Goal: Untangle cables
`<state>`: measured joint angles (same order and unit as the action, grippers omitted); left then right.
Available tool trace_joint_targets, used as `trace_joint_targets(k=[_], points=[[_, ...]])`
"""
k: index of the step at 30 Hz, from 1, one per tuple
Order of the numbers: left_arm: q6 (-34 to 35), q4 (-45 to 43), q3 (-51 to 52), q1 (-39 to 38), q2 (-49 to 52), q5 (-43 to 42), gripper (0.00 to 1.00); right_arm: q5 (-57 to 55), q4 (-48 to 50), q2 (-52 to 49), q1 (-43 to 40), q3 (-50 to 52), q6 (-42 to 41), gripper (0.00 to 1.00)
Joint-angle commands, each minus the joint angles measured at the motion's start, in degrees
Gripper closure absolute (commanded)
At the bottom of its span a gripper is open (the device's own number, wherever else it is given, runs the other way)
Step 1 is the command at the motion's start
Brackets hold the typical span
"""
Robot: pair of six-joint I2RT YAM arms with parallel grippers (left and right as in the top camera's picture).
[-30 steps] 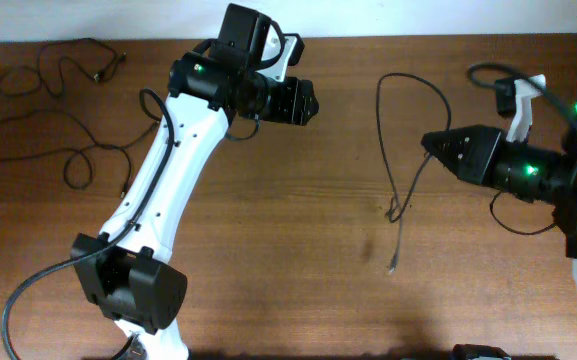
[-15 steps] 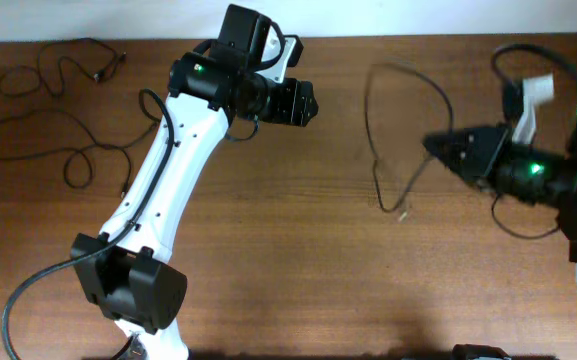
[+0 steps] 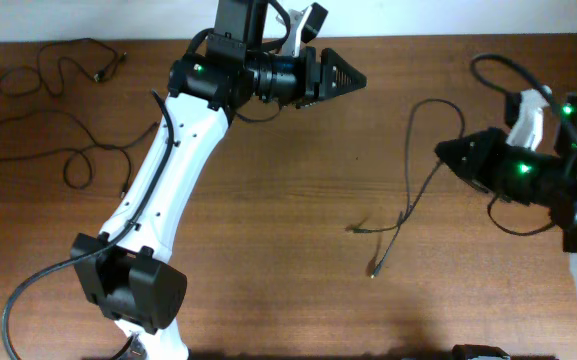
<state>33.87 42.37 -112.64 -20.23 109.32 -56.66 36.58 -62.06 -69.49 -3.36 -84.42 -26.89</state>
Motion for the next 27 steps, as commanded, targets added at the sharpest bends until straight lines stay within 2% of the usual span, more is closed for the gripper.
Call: trace_joint_targets(k=[1, 2, 3, 6, 13, 14, 16, 19, 27], points=[[25.90, -0.33, -0.35, 0.11, 0.48, -5.70, 0.44, 5.73, 3.43, -1.36, 5.03, -0.22, 11.69, 0.96], [30.93, -0.33, -0.35, 0.11, 0.48, -5.70, 0.44, 5.70, 4.94, -2.03, 7.23, -0.22, 11.67, 0.96], [33.03, -0.35, -0.35, 0.09, 0.48, -5.70, 0.44, 5.68, 5.84, -2.47, 8.63, -0.22, 11.67, 0.96], [34.42, -0.35, -0.35, 0.11, 0.48, -5.70, 0.42, 5.64, 7.50, -4.07, 11.58, -0.22, 11.65, 0.96], [44.72, -0.37, -0.35, 0.04, 0.48, -5.49, 0.44, 4.44, 10.88, -6.12, 14.51, -0.22, 11.45, 0.96], [46.45, -0.37, -0.35, 0.04, 0.48, -5.49, 0.47, 3.30, 11.74, -6.12, 15.50, -0.24, 11.43, 0.96], [48.04, -0.35, -0.35, -0.02, 0.48, -5.49, 0.62, -1.68, 13.16, -6.12, 17.44, -0.22, 8.26, 0.96], [48.83, -0.35, -0.35, -0.02, 0.48, -5.51, 0.65, -8.98, 14.58, -6.60, 20.85, -0.22, 5.40, 0.96], [48.83, -0.35, -0.35, -0.02, 0.48, -6.05, 0.76, -10.32, 15.37, -6.91, 22.53, -0.22, 5.18, 0.96]])
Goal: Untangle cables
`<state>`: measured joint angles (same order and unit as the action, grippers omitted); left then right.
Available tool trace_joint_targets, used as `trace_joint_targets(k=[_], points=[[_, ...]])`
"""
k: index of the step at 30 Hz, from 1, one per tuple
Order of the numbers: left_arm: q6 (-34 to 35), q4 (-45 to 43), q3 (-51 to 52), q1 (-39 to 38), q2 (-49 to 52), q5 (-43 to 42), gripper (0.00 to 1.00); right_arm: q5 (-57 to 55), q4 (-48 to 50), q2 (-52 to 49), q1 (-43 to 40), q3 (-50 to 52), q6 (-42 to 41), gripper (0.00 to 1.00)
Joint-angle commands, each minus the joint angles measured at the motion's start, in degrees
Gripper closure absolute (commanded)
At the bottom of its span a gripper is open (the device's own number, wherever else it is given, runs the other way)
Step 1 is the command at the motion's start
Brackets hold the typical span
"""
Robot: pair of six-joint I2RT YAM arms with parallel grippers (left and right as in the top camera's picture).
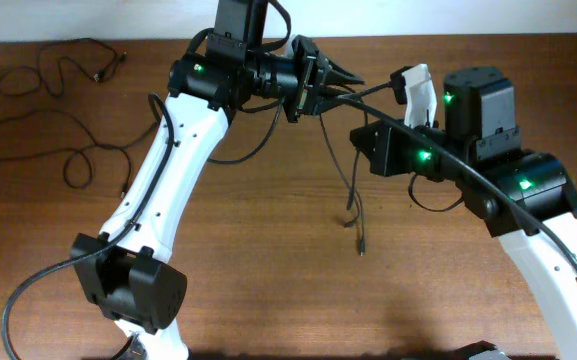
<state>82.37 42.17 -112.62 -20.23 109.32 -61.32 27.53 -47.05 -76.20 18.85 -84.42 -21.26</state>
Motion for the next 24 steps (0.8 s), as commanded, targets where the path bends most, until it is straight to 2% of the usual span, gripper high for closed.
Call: trace_joint_targets(k=[1, 5, 7, 8, 9, 10, 12, 13, 14, 15, 18, 19, 20, 21, 22, 24], points=[[0.33, -0.15, -0.37, -0.02, 0.48, -2.23, 0.79, -1.25, 0.37, -0.20, 0.33, -0.24, -0.46, 0.96], [0.31, -0.17, -0.37, -0.02, 0.48, -2.36, 0.85, -1.16, 0.33, -0.20, 0.33, -0.22, -0.46, 0.96], [0.28, -0.15, -0.37, 0.00, 0.48, -2.27, 1.00, -0.26, -0.02, -0.20, 0.33, -0.22, -0.46, 0.96], [0.22, -0.15, -0.37, 0.00, 0.48, -1.99, 1.00, -0.20, -0.09, -0.20, 0.33, -0.22, -0.44, 0.93], [-2.10, -0.15, -0.37, 0.00, 0.48, -0.20, 1.00, -0.22, -0.17, -0.20, 0.31, -0.24, -0.44, 0.82], [-5.64, -0.15, -0.37, 0.00, 0.48, 2.21, 1.00, -0.24, -0.31, -0.17, 0.26, -0.24, -0.44, 0.73], [-24.30, -0.15, -0.37, 0.04, 0.48, 9.81, 1.00, -0.35, -1.95, 0.50, -0.50, -0.26, -0.46, 0.43], [-30.75, -0.15, -0.37, 0.04, 0.48, 11.23, 1.00, -0.39, -3.34, 1.07, -1.03, -0.28, -0.44, 0.34], [-40.65, 0.02, -0.37, 0.04, 0.48, 13.49, 1.00, -0.37, -5.25, 2.03, -2.14, -0.28, -0.42, 0.22], [-49.51, 1.22, -0.37, 0.04, 0.48, 17.44, 1.00, 0.68, -7.85, 4.04, -3.98, -0.35, -0.44, 0.15], [-51.34, 5.75, -0.37, 0.04, 0.48, 28.61, 1.00, 3.48, -10.71, 9.75, -7.56, -1.36, -0.42, 0.15], [-53.70, 5.73, -0.37, 0.04, 0.48, 26.01, 1.00, 2.29, -10.78, 13.38, -9.55, -1.38, -0.15, 0.03], [-53.79, 4.04, -0.48, 0.07, 0.20, 19.91, 1.00, 0.07, -11.23, 15.39, -10.71, -1.38, -0.17, 0.02], [-53.77, -1.27, -0.79, 0.22, -0.20, 7.13, 1.00, -4.00, -12.44, 17.79, -12.02, -1.38, -0.20, 0.02], [-51.80, -12.41, -1.33, 0.28, -0.44, -8.98, 1.00, -7.02, -13.94, 19.61, -13.07, -1.38, -0.22, 0.02], [-38.64, -32.11, -2.34, 0.26, -0.48, -21.18, 1.00, -9.40, -15.67, 21.53, -14.03, -1.38, -0.24, 0.02]])
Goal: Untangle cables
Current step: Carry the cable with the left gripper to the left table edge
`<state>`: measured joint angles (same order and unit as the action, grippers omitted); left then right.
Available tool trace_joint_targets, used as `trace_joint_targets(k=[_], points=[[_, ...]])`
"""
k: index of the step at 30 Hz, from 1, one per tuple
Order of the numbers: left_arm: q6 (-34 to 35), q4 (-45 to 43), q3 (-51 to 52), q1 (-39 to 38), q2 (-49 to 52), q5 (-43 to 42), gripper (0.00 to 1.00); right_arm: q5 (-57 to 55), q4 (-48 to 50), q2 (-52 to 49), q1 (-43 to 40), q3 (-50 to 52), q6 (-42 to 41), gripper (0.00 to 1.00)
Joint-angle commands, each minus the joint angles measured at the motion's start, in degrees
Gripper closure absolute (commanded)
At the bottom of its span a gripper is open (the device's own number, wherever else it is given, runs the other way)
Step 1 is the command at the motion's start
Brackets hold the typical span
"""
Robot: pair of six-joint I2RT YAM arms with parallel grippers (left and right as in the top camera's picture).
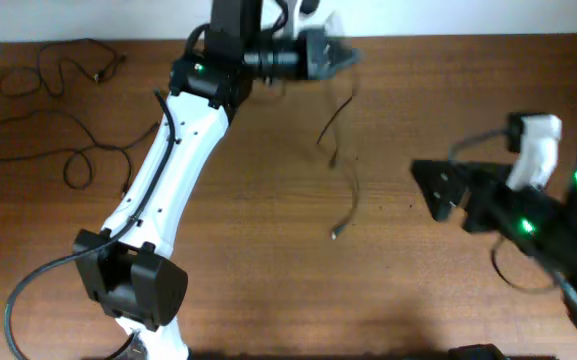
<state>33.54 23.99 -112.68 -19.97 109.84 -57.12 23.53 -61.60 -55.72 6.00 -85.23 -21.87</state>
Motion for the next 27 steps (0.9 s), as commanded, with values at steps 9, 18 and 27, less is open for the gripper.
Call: trace_joint_targets(k=[9, 18, 27], points=[[43.76, -62.69, -2.64, 0.00, -0.90, -29.94, 1.00, -5.99, -4.59, -1.95, -1.25, -0.55, 0.33, 0.02], [-15.28, 2.23, -2.64, -0.90, -0.90, 37.46, 1.00, -4.52, -6.14, -3.80, -1.25, -0.55, 0.20, 0.02], [-23.56, 29.62, -2.67, -2.01, -1.55, 54.90, 1.00, -4.72, -6.67, -7.34, -1.25, -0.50, 0.20, 0.02]])
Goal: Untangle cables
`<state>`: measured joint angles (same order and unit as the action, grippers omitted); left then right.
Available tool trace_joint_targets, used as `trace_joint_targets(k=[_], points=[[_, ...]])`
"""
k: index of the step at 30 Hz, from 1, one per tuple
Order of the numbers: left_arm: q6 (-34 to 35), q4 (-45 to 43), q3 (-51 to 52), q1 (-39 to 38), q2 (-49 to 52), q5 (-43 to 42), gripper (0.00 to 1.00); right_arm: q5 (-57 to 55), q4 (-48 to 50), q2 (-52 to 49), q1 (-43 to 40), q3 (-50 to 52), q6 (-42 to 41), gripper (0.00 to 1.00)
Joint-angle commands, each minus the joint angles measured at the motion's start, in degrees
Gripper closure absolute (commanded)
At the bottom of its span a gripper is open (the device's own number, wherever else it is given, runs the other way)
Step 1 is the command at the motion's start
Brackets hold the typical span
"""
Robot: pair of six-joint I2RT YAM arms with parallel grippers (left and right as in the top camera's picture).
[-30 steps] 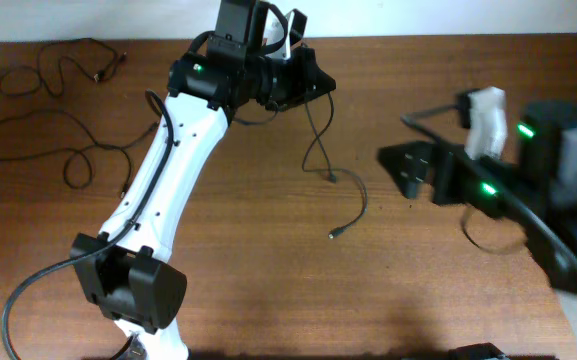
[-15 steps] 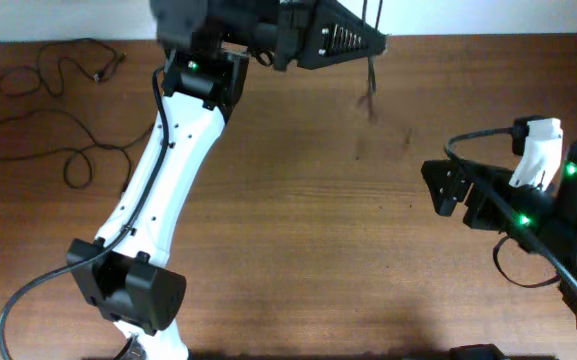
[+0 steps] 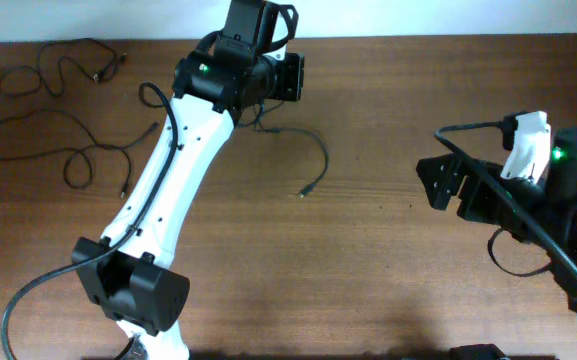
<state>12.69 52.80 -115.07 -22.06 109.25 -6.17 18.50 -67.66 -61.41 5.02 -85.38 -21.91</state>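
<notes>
A thin black cable (image 3: 320, 150) lies on the brown table (image 3: 368, 270). It curves from under my left wrist out to its free plug end (image 3: 304, 193). My left gripper (image 3: 294, 77) hangs at the back middle, seen end-on, with the cable's upper end running up beneath it; it appears shut on that end. My right gripper (image 3: 430, 183) sits well to the right, about a hand's width from the plug. Its jaws stand apart with nothing between them.
Two more black cables lie at the far left: a looped one (image 3: 63, 150) and a smaller one (image 3: 58, 60) near the back edge. The right arm's own wiring (image 3: 468, 128) arcs above its wrist. The white wall runs along the back.
My left gripper has drawn back to the left and turned. The cable, which hung from it stretched downward, now lies curved on the table further left. The right gripper barely moved.
At first the right gripper held the cable at the right, with the left gripper empty at the back. Then both grippers met over the middle on the cable. After that the right gripper was back at the right, empty. The left has kept the cable and now has it further left.
</notes>
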Motion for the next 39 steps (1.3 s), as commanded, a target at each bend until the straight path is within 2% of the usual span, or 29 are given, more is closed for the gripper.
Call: trace_joint_targets(k=[1, 3, 6, 10, 14, 16, 19, 25, 32, 33, 35, 39], points=[[-2.73, 1.07, -0.28, 0.09, -1.77, 2.82, 1.00, 0.31, -1.01, -2.38, -0.26, -0.35, 0.24, 0.02], [-2.71, 0.68, -0.28, 0.09, -5.18, -2.08, 1.00, 0.31, -1.38, -3.87, -0.26, -0.35, 0.24, 0.02], [-0.13, 1.60, -0.28, 0.68, -11.78, -2.58, 1.00, 0.31, -1.38, -6.01, -0.26, -0.35, 0.24, 0.02], [1.68, 13.35, -0.28, 4.57, -17.18, -2.60, 1.00, 0.31, -1.62, -7.69, -0.26, -0.35, 0.24, 0.02], [5.60, 24.46, -0.26, 12.70, -17.90, -3.91, 1.00, 0.31, -1.22, -8.31, -0.26, -0.35, 0.26, 0.02], [5.88, 27.08, -0.26, 17.57, -17.90, -7.69, 1.00, 0.31, -1.40, -8.28, -0.26, -0.35, 0.26, 0.02], [10.23, 29.99, -0.26, 25.38, -17.88, -7.80, 1.00, 0.31, -2.05, -8.28, -0.26, -0.35, 0.28, 0.02], [10.23, 32.79, -0.20, 41.51, -17.88, -7.56, 1.00, 0.31, -2.40, -8.28, -0.26, -0.35, 0.44, 0.02], [12.85, 33.29, 5.22, 50.71, -17.81, -7.34, 1.00, 0.28, -2.12, -8.28, -0.26, -0.35, 0.46, 0.02], [14.16, 33.24, 6.64, 51.10, -17.77, -5.38, 1.00, 0.28, -2.12, -8.28, -0.26, -0.35, 0.46, 0.02], [18.78, 30.34, 10.27, 52.81, -17.68, 4.96, 1.00, 0.26, -2.01, -8.28, -0.28, -0.35, 0.68, 0.02], [20.90, 23.82, 13.55, 56.92, -17.27, 6.21, 0.99, 0.24, -2.05, -8.28, -0.26, -0.35, 0.66, 0.02]])
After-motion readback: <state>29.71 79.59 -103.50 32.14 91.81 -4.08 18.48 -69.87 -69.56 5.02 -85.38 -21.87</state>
